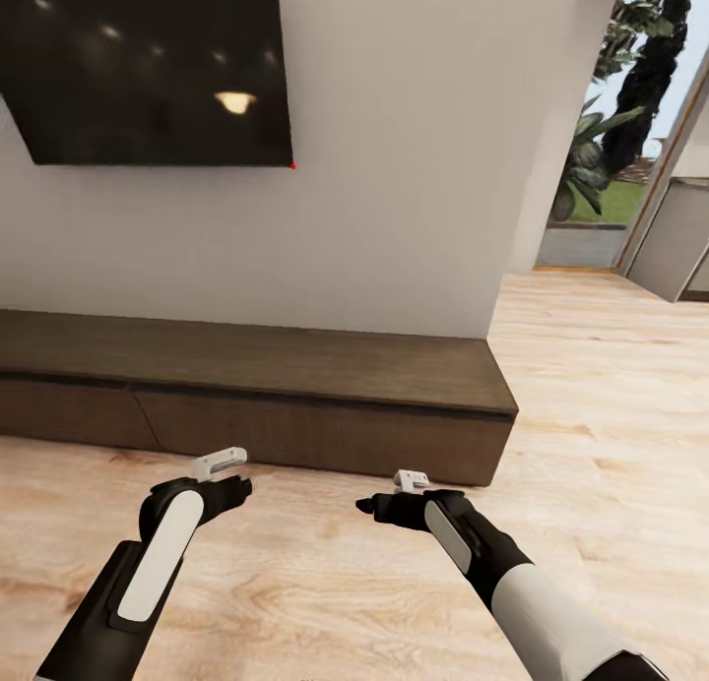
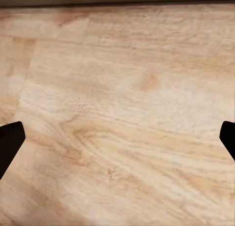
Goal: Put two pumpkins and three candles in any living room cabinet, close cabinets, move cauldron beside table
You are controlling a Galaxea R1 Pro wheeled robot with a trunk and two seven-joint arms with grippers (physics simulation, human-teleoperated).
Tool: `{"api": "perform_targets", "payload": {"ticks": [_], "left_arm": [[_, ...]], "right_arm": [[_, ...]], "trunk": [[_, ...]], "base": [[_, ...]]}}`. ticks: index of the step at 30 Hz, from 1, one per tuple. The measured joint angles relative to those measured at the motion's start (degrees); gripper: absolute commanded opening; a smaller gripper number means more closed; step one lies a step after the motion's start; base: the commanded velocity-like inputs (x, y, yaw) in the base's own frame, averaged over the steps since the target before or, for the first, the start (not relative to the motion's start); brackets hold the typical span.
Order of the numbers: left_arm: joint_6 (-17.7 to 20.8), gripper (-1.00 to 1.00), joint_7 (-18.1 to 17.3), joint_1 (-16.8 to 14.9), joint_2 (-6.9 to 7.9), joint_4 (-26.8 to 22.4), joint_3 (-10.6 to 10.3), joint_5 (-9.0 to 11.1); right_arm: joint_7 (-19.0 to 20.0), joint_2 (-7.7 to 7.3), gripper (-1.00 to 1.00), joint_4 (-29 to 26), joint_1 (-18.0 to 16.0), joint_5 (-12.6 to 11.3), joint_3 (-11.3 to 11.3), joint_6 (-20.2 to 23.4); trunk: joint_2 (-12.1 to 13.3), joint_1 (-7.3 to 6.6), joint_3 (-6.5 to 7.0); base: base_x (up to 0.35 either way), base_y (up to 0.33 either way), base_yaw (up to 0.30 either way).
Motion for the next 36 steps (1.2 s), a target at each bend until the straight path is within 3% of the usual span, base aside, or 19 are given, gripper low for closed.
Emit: {"api": "perform_targets", "payload": {"ticks": [17,32,36], "left_arm": [[0.0,1.00,0.0,0.0,0.09,0.1,0.0,0.0],[0.0,1.00,0.0,0.0,0.22,0.2,0.3,-0.1],[-0.1,1.00,-0.1,0.0,0.30,0.2,0.7,-0.1]], "right_arm": [[-0.8,0.00,1.00,0.0,0.0,0.0,0.3,0.0],[-2.3,0.00,1.00,0.0,0.0,0.0,0.3,0.0],[-4.3,-0.01,1.00,0.0,0.0,0.0,0.3,-0.1]], "trunk": [[0.0,-0.01,0.00],[0.0,0.00,0.00],[0.0,0.00,0.00]], "base": [[0.115,-0.001,0.274],[0.009,0.038,0.274],[0.000,0.001,0.274]]}}
